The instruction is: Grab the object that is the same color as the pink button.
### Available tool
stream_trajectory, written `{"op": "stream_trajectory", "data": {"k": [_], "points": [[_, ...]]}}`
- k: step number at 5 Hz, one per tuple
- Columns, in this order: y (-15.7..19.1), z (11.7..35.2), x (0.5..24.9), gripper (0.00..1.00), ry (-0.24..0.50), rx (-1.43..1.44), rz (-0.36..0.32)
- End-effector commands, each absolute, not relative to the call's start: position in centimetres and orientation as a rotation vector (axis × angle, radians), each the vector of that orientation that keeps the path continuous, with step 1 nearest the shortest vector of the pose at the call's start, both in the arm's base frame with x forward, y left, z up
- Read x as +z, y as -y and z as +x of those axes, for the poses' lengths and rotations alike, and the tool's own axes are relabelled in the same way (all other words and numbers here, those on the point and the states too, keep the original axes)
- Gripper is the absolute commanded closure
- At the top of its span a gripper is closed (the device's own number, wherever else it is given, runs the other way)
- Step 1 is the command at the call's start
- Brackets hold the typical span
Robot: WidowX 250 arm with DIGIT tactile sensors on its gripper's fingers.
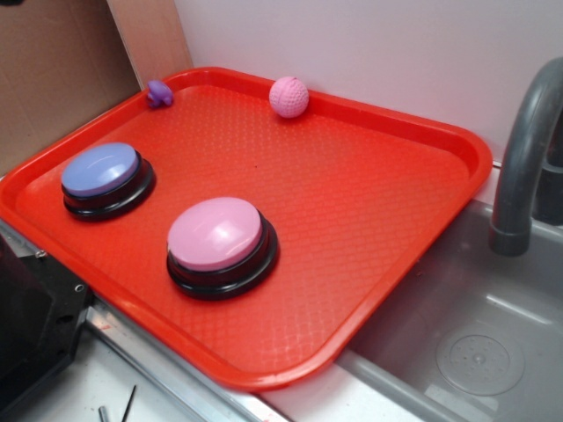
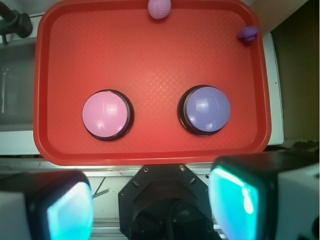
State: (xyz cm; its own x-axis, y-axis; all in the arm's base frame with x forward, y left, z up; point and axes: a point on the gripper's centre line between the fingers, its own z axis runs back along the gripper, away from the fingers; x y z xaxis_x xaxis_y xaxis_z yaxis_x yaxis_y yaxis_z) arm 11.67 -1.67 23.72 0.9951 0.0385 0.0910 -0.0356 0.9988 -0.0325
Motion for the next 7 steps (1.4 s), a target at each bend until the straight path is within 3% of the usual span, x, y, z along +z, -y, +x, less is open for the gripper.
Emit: {"op": "stream_trajectory", "data": {"k": [1,3,5,7], "points": [[1.7,11.7,23.7,0.00,0.092,0.037,-0.031],[1.2,14.6,21.6,0.00,0.174,0.077,0.086],[0.3,17.3,18.7,0.00,0.360,0.082,0.076],[-2.3,21.0,15.6,0.00,0.473,0.113,0.049]]}}
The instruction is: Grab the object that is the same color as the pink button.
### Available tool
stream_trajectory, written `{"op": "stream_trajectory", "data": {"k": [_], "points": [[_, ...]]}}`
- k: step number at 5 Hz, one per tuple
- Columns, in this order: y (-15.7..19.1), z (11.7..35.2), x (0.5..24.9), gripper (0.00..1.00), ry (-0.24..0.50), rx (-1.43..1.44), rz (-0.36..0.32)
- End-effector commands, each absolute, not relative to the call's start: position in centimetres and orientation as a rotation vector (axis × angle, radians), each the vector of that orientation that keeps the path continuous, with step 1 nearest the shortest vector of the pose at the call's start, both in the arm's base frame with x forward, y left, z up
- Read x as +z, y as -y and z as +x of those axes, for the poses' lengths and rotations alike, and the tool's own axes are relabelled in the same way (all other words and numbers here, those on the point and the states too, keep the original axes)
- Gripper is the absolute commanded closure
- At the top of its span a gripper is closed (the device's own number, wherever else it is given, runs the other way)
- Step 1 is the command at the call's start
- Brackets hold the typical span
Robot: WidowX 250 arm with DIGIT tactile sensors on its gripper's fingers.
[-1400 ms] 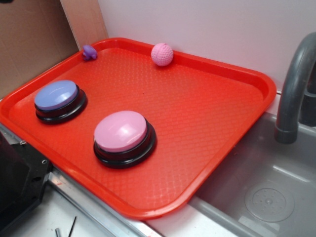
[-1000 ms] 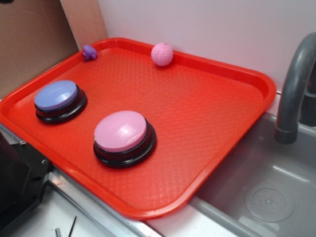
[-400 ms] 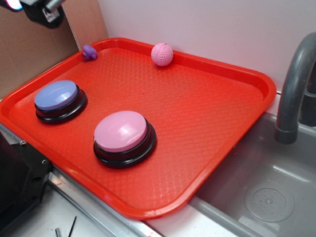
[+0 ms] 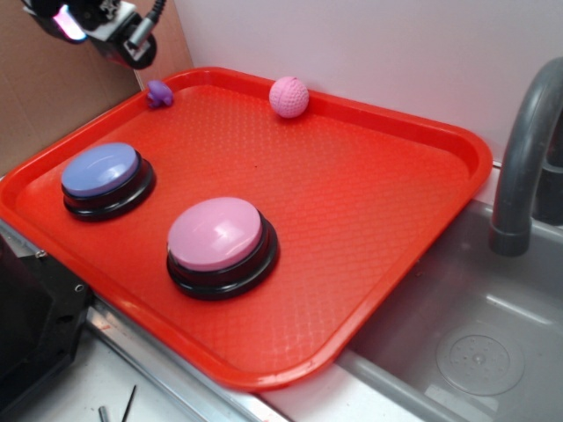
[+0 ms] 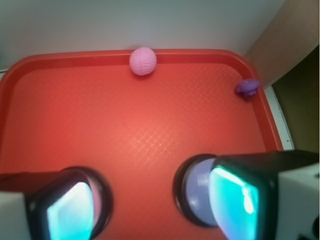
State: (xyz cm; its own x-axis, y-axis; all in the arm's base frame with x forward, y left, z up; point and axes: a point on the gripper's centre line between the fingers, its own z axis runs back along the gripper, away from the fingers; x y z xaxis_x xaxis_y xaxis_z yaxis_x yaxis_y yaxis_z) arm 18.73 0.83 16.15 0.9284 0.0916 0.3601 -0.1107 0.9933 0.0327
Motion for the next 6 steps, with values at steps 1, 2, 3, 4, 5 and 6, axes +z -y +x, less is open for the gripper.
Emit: {"op": "stream_trajectory", "data": {"k": [1,2,3,4,5,6], "points": [[-3.3,23.6,13.7,0.00,0.537,0.203,0.104],[-3.9,25.7,11.9,0.00,0.570,0.229,0.117],[-4.2,28.3,10.1,0.00,0.587,0.237,0.130],[-4.1,30.5,8.8,0.00,0.575,0.223,0.134],[-3.4,32.6,7.5,0.00,0.560,0.170,0.095],[-2.8,34.3,6.1,0.00,0.526,0.125,0.065]]}}
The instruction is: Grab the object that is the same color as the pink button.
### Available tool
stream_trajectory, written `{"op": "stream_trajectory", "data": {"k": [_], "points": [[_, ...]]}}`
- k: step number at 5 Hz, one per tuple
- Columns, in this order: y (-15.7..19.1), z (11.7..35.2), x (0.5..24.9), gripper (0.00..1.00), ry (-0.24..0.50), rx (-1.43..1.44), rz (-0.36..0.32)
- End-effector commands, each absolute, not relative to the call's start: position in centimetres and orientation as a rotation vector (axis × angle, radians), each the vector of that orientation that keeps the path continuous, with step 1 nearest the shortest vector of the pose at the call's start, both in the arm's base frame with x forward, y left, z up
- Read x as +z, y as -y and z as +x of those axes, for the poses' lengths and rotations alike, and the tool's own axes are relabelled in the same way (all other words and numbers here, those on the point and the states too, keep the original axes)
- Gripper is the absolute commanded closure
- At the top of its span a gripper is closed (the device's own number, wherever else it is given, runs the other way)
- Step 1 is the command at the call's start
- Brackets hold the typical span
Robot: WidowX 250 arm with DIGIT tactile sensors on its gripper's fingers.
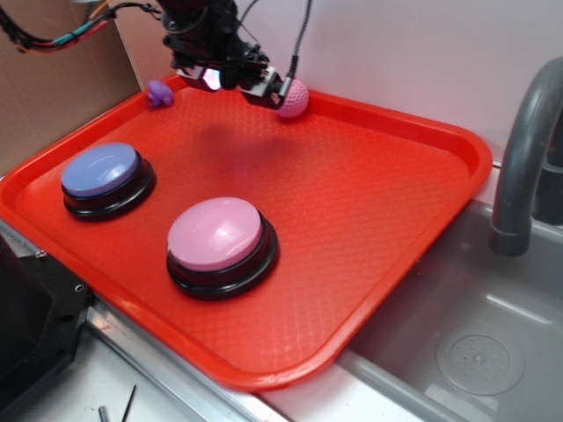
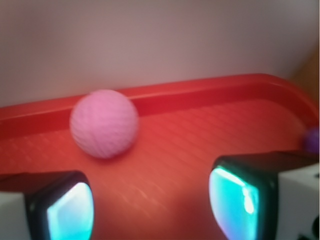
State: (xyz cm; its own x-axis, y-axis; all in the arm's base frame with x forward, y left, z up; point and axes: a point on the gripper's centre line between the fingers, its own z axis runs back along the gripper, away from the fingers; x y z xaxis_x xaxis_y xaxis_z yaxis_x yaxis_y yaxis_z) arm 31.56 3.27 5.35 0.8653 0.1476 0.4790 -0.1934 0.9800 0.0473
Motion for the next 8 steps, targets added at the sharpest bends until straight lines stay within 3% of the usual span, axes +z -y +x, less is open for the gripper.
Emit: {"op": "stream_trajectory", "data": {"k": [1,2,3,4,5,6,7,8], "points": [[-2.5,35.2,5.4,0.00,0.516,0.105,0.045],[-2.5,35.8,4.8,0.00,0.501,0.110,0.061],[-2.2,36.2,4.3,1.00,0.496,0.118,0.078],[-2.2,36.1,4.2,1.00,0.498,0.121,0.082],[-2.1,35.7,4.9,1.00,0.440,0.096,0.075],[-1.5,33.2,7.8,1.00,0.298,0.083,0.045],[-0.6,31.1,10.2,1.00,0.209,0.094,0.019],[1.3,26.8,14.1,1.00,0.088,0.003,-0.038]]}}
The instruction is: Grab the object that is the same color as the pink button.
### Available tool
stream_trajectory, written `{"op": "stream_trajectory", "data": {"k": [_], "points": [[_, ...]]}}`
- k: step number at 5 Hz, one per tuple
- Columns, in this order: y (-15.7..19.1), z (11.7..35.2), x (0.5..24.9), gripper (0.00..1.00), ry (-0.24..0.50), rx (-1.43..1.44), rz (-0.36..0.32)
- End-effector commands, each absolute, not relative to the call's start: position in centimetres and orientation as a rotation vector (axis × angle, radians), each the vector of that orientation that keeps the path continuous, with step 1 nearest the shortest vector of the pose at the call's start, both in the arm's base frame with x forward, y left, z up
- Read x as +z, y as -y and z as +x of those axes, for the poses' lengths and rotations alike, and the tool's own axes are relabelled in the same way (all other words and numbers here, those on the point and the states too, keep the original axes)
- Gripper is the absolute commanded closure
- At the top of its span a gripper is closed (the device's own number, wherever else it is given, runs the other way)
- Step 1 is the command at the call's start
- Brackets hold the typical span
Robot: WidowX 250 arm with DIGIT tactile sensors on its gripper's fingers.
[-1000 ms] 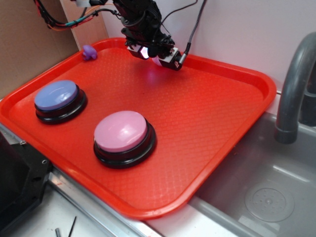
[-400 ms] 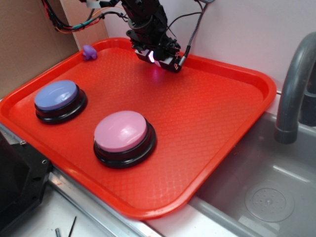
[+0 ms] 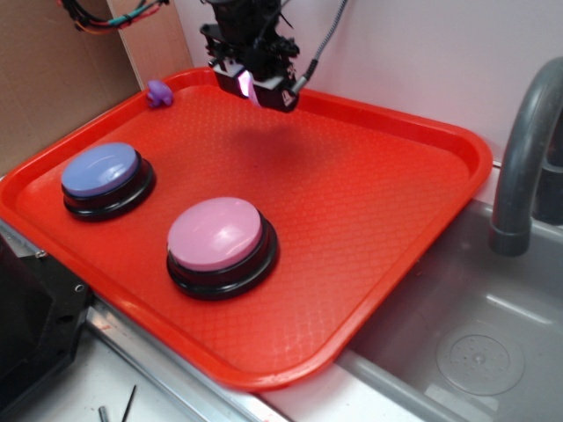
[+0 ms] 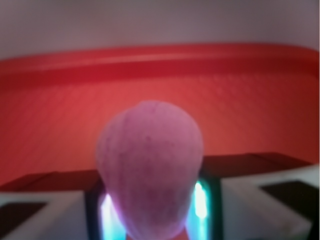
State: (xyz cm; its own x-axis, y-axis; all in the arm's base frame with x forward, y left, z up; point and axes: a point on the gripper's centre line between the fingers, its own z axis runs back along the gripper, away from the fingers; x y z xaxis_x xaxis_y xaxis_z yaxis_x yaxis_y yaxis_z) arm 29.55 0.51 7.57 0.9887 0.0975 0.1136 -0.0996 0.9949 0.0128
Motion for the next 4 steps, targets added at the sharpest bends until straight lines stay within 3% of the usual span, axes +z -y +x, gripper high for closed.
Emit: {"op": "stream_trajectory", "data": {"k": [1,3,4], "points": [[2.2,23.2,16.8,1.00,0.073,-0.049,-0.089],[2.0,17.4,19.3,1.00,0.123,0.087,-0.032],[1.9,17.4,19.3,1.00,0.093,0.065,0.006]]}}
